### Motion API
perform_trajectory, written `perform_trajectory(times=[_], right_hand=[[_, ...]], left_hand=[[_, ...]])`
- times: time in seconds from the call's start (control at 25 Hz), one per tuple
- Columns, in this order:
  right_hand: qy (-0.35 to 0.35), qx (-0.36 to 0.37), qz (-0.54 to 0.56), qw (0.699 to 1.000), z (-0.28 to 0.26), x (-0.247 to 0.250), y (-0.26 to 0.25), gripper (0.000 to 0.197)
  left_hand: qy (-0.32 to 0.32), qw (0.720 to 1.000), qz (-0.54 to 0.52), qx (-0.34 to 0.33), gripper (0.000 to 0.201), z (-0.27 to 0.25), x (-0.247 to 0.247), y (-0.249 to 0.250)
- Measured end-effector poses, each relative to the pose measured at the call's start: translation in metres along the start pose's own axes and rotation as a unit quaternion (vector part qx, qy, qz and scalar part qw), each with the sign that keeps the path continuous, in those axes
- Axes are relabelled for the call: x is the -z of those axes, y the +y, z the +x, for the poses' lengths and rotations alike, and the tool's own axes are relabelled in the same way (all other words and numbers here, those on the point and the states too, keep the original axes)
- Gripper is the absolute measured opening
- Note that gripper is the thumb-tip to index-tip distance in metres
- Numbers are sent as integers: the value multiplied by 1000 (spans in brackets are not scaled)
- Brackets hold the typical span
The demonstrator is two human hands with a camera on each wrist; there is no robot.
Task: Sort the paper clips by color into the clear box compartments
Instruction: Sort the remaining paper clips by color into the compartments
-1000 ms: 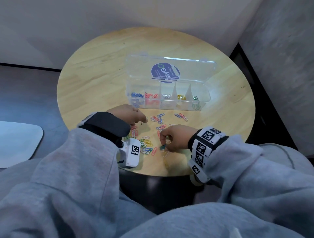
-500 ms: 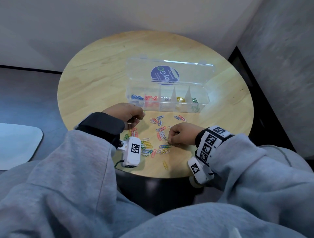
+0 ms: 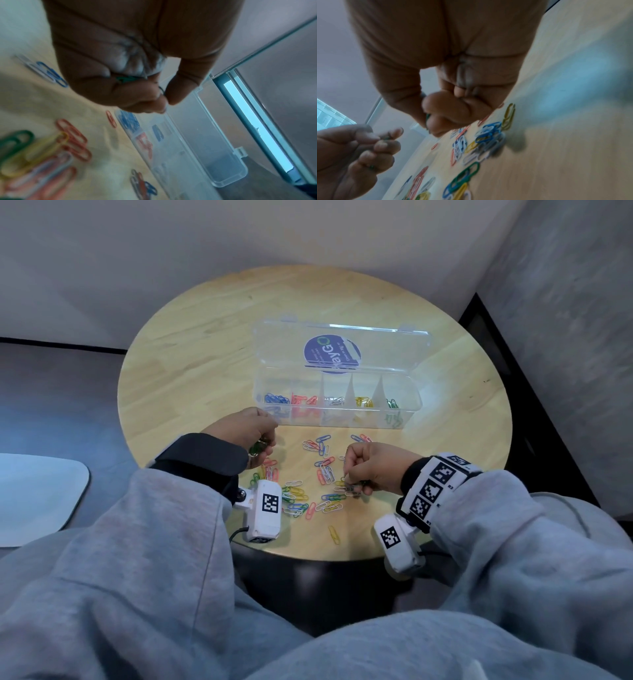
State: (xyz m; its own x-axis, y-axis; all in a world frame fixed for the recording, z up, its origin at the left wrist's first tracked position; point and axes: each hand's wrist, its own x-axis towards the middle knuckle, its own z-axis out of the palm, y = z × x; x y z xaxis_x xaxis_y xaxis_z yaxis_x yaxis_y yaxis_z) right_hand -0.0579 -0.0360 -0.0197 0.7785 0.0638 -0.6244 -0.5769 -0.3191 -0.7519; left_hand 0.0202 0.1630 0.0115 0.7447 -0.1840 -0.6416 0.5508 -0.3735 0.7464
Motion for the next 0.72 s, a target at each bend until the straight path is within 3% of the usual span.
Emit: perform_trajectory(times=[0.2, 0.32, 0.48, 0.6, 0.72], right_hand=[[-20, -51, 51, 997, 4, -3, -4, 35], [-36, -65, 20, 997, 7, -8, -6, 30], [-31, -5, -191, 981, 1, -11, -10, 19], [-2, 6, -349, 937, -2, -10, -12, 16], [4, 7, -385, 923, -2, -13, -9, 17]], left_hand=[[42, 985, 166, 30, 16, 11, 9, -14], [46, 949, 312, 27, 21, 20, 19, -23], [31, 871, 490, 29, 35, 21, 25, -32], [32, 854, 516, 57, 20, 23, 21, -37], [32, 847, 527, 64, 36, 21, 15, -38]])
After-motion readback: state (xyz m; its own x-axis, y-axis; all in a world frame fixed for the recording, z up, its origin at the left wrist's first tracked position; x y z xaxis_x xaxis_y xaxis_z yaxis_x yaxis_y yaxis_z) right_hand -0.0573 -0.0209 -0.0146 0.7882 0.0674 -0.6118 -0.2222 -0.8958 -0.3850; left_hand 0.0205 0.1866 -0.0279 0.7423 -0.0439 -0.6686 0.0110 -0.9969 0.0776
